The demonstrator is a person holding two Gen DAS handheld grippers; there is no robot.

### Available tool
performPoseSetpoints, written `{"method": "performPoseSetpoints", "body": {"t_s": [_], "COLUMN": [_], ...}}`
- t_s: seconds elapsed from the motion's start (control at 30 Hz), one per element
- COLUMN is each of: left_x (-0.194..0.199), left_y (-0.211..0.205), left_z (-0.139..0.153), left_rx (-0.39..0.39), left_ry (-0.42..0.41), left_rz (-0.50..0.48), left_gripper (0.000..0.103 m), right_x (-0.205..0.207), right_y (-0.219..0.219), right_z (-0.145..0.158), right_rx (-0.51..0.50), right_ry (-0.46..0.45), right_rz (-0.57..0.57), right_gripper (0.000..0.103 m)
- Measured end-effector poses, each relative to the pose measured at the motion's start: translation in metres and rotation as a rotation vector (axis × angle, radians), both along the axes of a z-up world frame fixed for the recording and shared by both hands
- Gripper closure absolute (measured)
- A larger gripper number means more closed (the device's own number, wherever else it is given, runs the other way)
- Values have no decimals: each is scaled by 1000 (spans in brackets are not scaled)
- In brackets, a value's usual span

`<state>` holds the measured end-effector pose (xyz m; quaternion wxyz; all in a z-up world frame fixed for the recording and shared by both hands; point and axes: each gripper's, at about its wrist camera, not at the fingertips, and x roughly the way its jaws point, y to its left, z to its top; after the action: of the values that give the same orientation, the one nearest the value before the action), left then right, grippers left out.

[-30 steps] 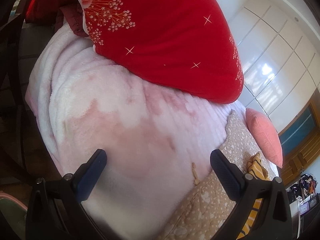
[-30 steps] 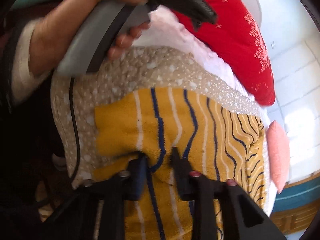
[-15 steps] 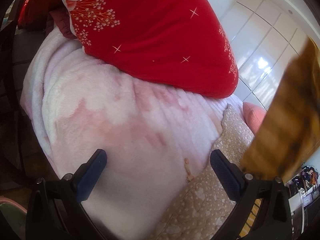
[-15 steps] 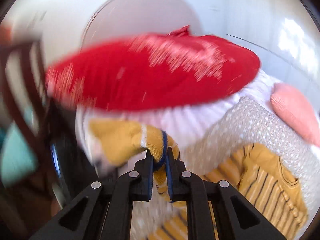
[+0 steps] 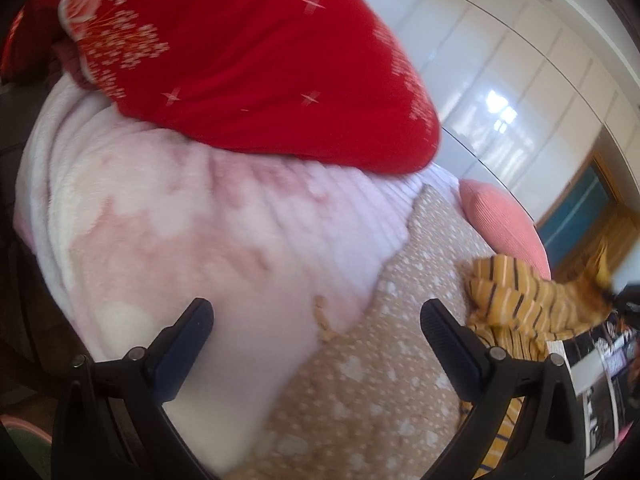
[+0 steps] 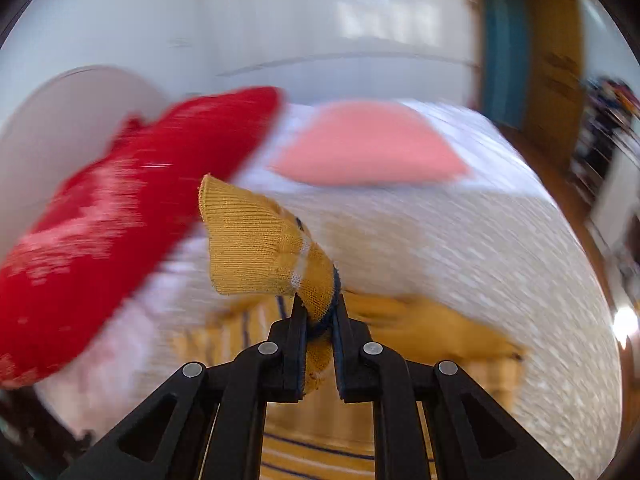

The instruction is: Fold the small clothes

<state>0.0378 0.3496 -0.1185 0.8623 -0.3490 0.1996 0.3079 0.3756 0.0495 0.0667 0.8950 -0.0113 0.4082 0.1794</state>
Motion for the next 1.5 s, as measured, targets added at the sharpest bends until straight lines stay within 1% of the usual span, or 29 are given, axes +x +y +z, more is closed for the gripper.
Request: {"method": "performPoseSetpoints", "body": {"t_s": [0.1,0.13,0.17,0.23,0.27,0.33,0.4,0.47,0.5,0.53,0.6,0.67,0.7,0.77,0.87,0.93,1.0,1.03,1.07,1.1,1.17,1.2,1.3,1.37,1.4,1.43,1.5], "left_x": [11,15,19,25,29,34,39,43,45,47,53,60,65,70,74,76,79,80,80,81,83,85,89,93,96,96,97], "left_y": [-10,-13,-15,-21,-23,-28,-35,-44,-47,-51,-62,-74,-82,-90,-96,-93,-88,-85,-83,-80,-77,-76,-79,-84,-86,-88,-89], "left_z": [1,1,1,0,0,-1,0,3,5,6,10,13,13,14,13,10,7,6,4,3,2,2,1,0,0,0,-1], "left_rx": [19,24,28,33,32,32,49,71,72,75,94,132,158,179,181,164,136,123,106,88,70,66,64,78,89,95,103], "left_ry": [16,23,29,44,50,57,71,67,54,40,25,33,44,55,62,69,82,83,82,77,71,66,58,70,81,86,91], "left_rz": [-42,-55,-66,-86,-98,-116,-125,-143,-162,-185,-230,-278,-304,-337,-369,-375,-374,-374,-376,-377,-376,-378,-396,-409,-414,-415,-415], "left_gripper": [0,0,0,0,0,0,0,0,0,0,0,0,0,0,0,0,0,0,0,0,0,0,0,0,0,0,0], "right_x": [26,36,39,43,42,37,30,22,19,16,11,6,4,4,10,16,18,18,16,15,13,15,28,33,33,34,29], "right_y": [-54,-77,-92,-124,-136,-147,-141,-117,-96,-76,-42,7,26,70,119,143,162,169,177,180,190,195,212,224,230,234,232], "right_z": [-34,-52,-63,-82,-86,-84,-75,-66,-63,-63,-66,-69,-71,-76,-88,-100,-116,-120,-125,-125,-122,-119,-118,-123,-128,-131,-132], "right_rx": [-34,-55,-67,-59,-38,-26,10,38,48,56,66,57,51,37,-4,-43,-144,-170,-209,-238,-245,-226,-156,-143,-149,-158,-163], "right_ry": [52,92,121,175,175,160,135,117,112,114,122,134,140,159,176,198,213,225,240,224,185,182,206,222,235,241,226], "right_rz": [-140,-200,-242,-331,-358,-375,-340,-261,-196,-130,-11,128,174,264,337,374,376,390,413,405,410,402,398,406,411,411,400], "right_gripper": [91,91,90,84,83,76,73,67,62,54,45,44,44,43,41,32,34,64,85,90,90,91,92,93,92,89,86]}}
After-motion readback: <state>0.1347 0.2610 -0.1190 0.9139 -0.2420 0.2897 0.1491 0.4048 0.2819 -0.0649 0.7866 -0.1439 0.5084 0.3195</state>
